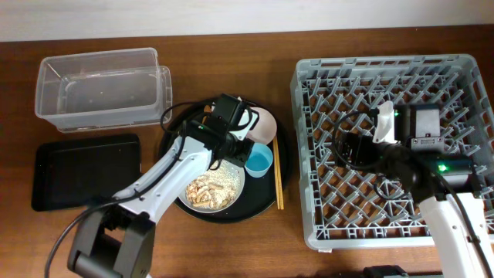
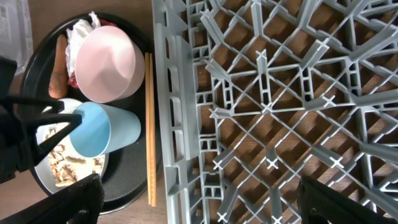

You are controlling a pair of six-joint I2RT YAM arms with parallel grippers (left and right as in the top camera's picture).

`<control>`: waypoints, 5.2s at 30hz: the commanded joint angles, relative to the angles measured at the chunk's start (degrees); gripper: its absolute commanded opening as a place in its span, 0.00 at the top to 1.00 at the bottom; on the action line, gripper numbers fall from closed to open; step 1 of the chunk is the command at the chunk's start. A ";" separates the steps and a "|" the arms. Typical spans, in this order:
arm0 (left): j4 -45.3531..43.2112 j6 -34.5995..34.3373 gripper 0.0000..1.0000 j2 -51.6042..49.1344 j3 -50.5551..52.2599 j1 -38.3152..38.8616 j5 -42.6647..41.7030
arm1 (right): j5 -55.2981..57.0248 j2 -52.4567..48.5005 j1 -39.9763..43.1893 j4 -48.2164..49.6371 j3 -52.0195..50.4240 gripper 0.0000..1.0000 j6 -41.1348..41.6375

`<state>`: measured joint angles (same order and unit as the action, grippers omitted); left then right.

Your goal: Sort waste into correct bins and load items into the dishwasher rack

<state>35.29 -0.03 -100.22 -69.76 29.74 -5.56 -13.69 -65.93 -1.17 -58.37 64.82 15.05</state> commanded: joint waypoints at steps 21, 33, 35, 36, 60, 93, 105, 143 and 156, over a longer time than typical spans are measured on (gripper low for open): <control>8.76 0.11 1.00 12.44 -8.98 -23.74 -62.31 | -35.58 -1.95 -0.66 13.07 0.76 0.05 -4.46; 8.72 0.04 1.00 12.20 -8.98 -24.76 -83.80 | -47.69 -1.97 -16.13 36.79 0.76 0.07 -11.39; 8.72 0.07 0.99 12.20 -8.98 -24.76 -84.52 | -43.93 -2.01 -19.17 37.75 0.76 0.12 -11.39; 8.72 0.07 1.00 12.20 -8.98 -24.76 -84.52 | -41.66 -2.01 -20.33 39.04 0.76 0.12 -11.39; 8.48 0.07 0.01 12.20 -8.98 -27.34 -71.06 | 11.52 20.00 4.85 -5.18 0.76 0.53 7.39; 17.64 -11.15 0.19 23.65 -10.88 -27.30 -18.80 | 6.75 -9.11 -20.22 3.17 12.22 0.42 5.68; 25.51 -18.58 0.01 40.68 -10.86 -27.45 6.47 | 15.69 -47.52 -25.07 28.33 12.24 0.60 14.43; 27.39 -18.58 0.01 40.68 -10.86 -27.45 6.47 | 81.26 -43.10 -19.47 5.18 12.98 0.76 4.68; 27.39 -18.58 0.01 40.68 -10.86 -27.45 6.47 | 17.75 -30.18 -34.88 0.17 21.57 0.61 12.04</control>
<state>62.81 -18.04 -59.99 -79.94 2.48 0.30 19.29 -93.45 -34.87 -58.04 87.59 20.95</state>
